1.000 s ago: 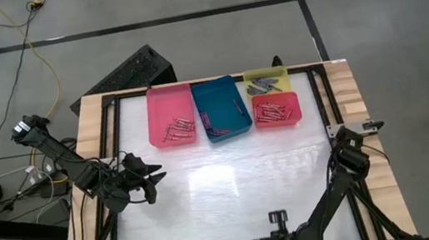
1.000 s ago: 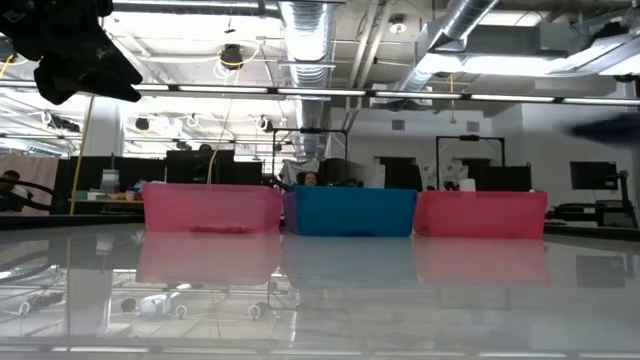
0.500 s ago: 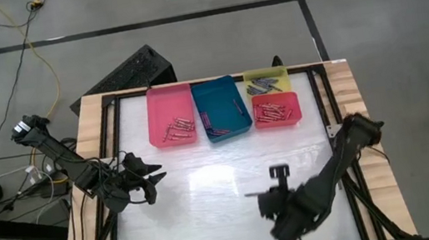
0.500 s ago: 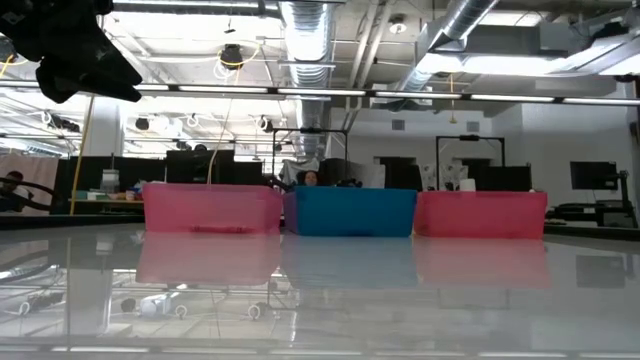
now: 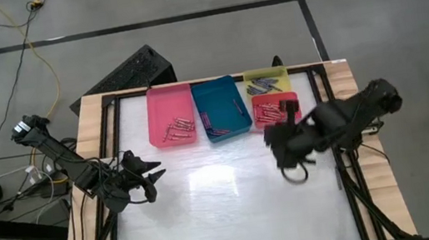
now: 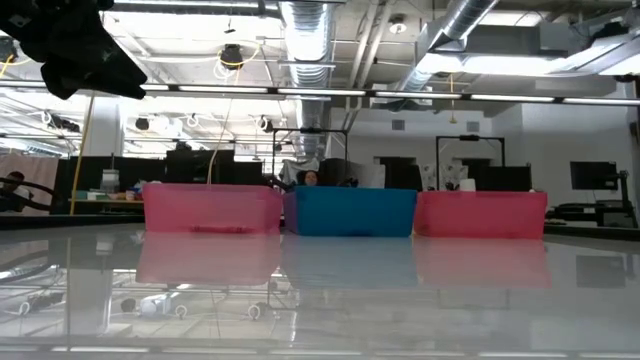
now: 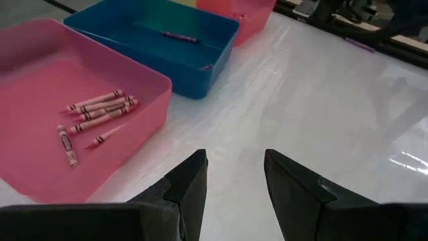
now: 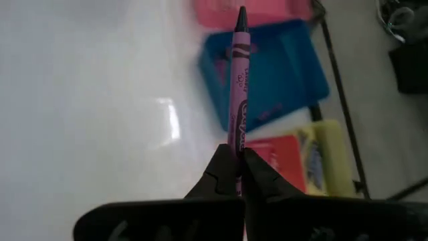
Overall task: Sort crayons
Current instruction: Put the violet crayon into the blue bin
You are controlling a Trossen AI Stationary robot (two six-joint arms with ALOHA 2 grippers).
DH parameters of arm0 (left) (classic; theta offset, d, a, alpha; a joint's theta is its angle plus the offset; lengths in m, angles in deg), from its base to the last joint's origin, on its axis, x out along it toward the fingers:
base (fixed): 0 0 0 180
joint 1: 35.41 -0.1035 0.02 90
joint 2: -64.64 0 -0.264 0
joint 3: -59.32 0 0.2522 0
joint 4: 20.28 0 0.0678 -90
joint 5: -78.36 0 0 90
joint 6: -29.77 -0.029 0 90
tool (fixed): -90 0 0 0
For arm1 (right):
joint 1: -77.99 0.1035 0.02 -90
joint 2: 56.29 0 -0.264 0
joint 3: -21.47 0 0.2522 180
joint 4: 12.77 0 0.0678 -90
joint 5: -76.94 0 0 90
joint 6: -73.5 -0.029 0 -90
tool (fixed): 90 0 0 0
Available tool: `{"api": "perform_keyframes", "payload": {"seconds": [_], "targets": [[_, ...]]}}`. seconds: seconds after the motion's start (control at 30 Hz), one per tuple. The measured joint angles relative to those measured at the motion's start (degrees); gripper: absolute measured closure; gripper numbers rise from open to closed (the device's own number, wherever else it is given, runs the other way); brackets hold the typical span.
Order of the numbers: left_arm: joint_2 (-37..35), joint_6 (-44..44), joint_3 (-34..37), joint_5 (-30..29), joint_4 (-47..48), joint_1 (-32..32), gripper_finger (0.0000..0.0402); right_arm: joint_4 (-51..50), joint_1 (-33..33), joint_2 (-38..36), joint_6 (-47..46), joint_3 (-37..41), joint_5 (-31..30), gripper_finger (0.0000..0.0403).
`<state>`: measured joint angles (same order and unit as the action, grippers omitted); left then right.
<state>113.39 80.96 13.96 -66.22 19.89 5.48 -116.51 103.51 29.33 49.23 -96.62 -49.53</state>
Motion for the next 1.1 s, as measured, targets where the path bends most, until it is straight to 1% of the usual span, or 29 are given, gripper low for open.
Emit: {"api": "perform_keyframes", "payload": {"seconds": [0.17, 0.27, 0.37, 0.43, 0.57, 0.7, 0.83, 0.97, 1.1], "targets": [[0.0, 0.0, 0.0, -0.2, 0.0, 0.0, 0.0262, 0.5, -6.9, -6.5, 2.1, 6.8, 0.4, 0.04], [0.0, 0.0, 0.0, -0.2, 0.0, 0.0, 0.0262, 2.9, -10.7, -10.4, 3.4, 12.0, 0.5, 0.04], [0.0, 0.0, 0.0, -0.2, 0.0, 0.0, 0.0262, 7.8, -14.2, -13.7, 7.2, 17.6, 1.0, 0.04], [0.0, 0.0, 0.0, -0.5, 0.0, 0.0, 0.0262, 11.5, -16.5, -15.7, 10.4, 21.1, 2.8, 0.04], [0.0, -0.4, 0.0, -2.8, 0.1, 0.0, 0.0262, 18.4, -21.7, -19.0, 16.4, 27.9, 5.4, 0.04], [0.0, -1.7, 0.0, -5.2, 0.0, 0.0, 0.0262, 25.5, -27.4, -21.1, 21.5, 33.1, 7.9, 0.04], [0.0, -3.5, 0.0, -6.8, 0.0, -0.5, 0.0262, 31.9, -32.7, -21.8, 26.3, 36.5, 11.6, 0.04], [0.0, -5.2, 0.0, -6.6, 0.0, -2.8, 0.0262, 37.2, -37.4, -21.6, 30.5, 39.4, 15.7, 0.04], [0.0, -7.6, 0.0, -3.9, 0.0, -6.7, 0.0262, 44.9, -41.6, -21.5, 33.4, 42.3, 20.9, 0.04]]}}
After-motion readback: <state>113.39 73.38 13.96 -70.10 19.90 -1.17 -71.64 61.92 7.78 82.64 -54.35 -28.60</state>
